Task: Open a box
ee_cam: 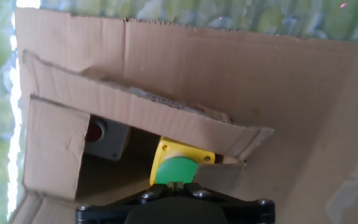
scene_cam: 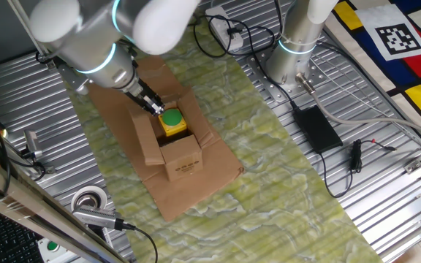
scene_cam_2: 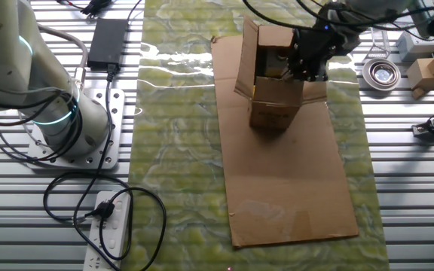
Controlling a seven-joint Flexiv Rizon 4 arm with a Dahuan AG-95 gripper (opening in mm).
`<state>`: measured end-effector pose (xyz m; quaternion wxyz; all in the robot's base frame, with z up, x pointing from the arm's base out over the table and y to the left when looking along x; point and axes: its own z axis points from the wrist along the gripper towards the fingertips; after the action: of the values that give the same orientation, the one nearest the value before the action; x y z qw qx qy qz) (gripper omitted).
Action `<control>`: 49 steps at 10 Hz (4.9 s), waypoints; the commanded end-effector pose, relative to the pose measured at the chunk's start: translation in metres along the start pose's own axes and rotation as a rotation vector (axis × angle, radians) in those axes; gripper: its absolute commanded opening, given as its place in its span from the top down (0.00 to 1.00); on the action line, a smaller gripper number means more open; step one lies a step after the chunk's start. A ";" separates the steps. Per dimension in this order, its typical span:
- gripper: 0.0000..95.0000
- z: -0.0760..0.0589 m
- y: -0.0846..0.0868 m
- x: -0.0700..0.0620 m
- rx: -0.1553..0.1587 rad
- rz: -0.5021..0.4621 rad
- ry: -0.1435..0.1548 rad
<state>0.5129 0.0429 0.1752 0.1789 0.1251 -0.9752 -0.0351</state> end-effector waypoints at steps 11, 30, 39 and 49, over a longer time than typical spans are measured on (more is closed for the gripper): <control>1.00 0.006 -0.054 0.031 0.057 -0.131 0.109; 1.00 0.009 -0.056 0.009 0.027 -0.134 0.078; 1.00 0.011 0.015 -0.024 -0.112 0.048 0.010; 1.00 0.036 0.074 -0.043 -0.250 0.195 -0.085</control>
<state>0.5217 0.1265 0.1351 0.1544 0.0050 -0.9775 -0.1434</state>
